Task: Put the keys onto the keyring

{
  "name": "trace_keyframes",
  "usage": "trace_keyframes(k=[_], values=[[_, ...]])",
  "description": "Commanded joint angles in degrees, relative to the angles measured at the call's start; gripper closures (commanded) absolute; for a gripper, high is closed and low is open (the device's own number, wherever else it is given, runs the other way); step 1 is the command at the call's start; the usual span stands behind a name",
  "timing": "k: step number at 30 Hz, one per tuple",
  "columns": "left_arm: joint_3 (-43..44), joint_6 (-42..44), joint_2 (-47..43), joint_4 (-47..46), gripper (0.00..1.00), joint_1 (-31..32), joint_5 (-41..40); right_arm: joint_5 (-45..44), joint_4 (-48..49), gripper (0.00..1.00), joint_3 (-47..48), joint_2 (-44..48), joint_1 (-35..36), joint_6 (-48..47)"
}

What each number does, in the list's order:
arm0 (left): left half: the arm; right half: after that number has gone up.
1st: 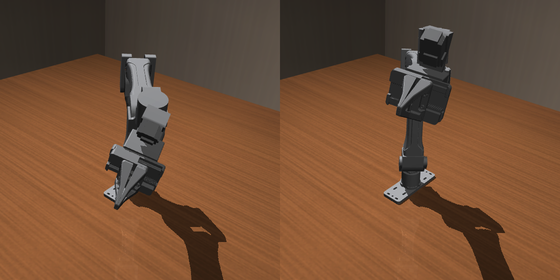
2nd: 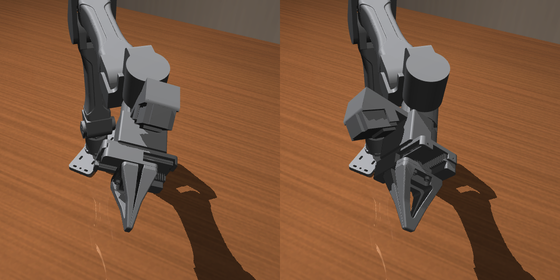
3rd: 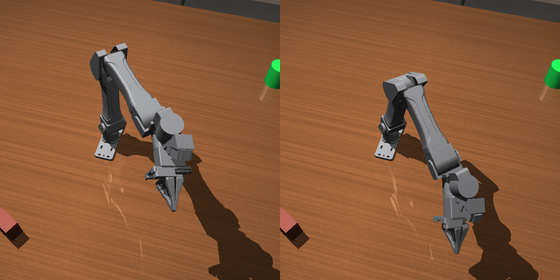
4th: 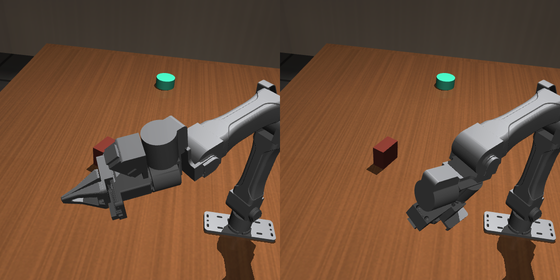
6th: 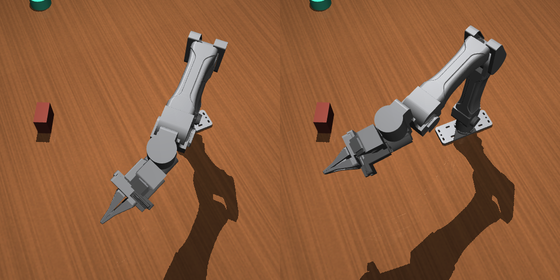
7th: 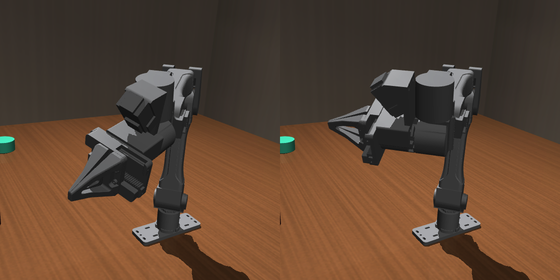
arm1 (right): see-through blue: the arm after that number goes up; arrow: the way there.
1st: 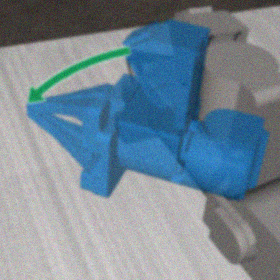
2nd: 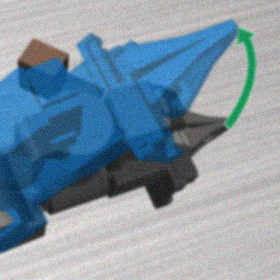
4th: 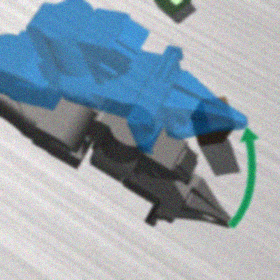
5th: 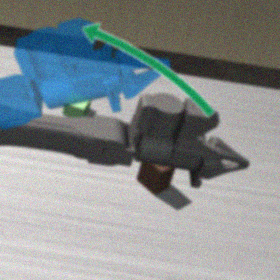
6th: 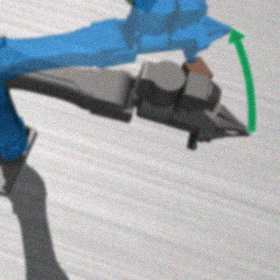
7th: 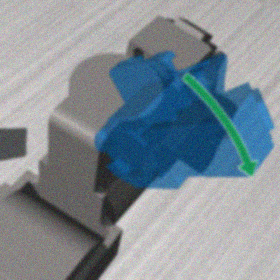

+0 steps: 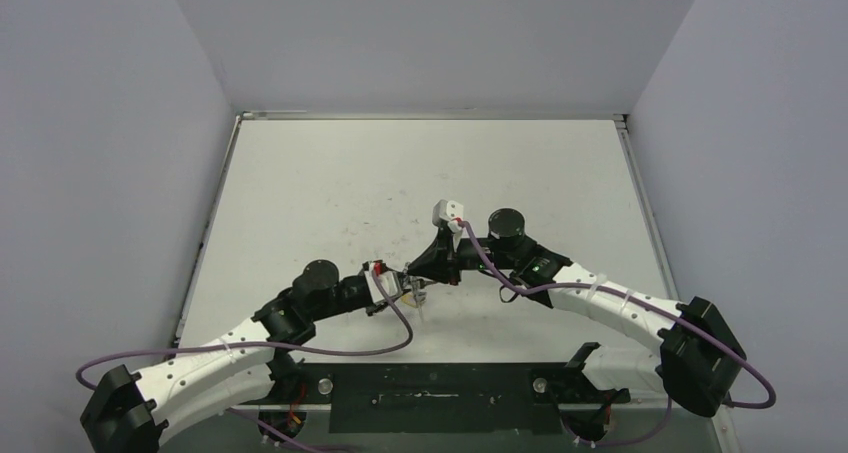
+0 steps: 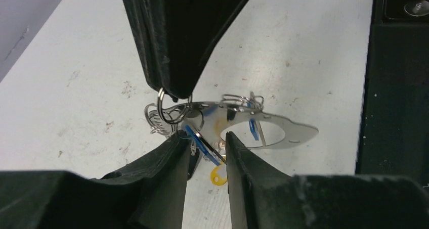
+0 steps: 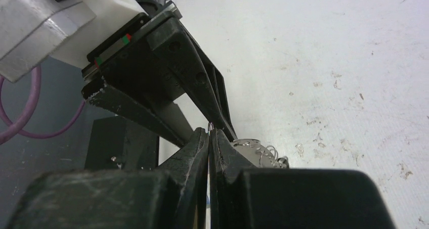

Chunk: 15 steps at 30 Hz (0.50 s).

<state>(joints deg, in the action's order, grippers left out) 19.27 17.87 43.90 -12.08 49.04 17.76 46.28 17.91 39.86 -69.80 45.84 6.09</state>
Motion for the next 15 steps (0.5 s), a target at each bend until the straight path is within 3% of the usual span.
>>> trace_keyframes(k=[1, 3, 6, 15], values=[[1.1, 1.7, -3.0, 2.2, 0.63, 0.8, -1.5, -0.2, 7.0, 1.0, 0.6, 2.7, 0.3, 0.0], [0.5, 0.8, -5.4, 1.8, 0.56, 0.9, -2.3, 0.0, 6.8, 1.0, 0.5, 3.0, 0.3, -0.3], [-0.5, -0.6, -9.5, 0.6, 0.52, 0.9, -3.5, 0.7, 6.5, 1.0, 0.2, 3.2, 0.3, -0.7], [-3.8, -6.9, -17.1, -6.6, 0.57, 0.9, -2.8, 2.4, 5.8, 1.0, 0.3, 3.7, 0.2, -1.6]])
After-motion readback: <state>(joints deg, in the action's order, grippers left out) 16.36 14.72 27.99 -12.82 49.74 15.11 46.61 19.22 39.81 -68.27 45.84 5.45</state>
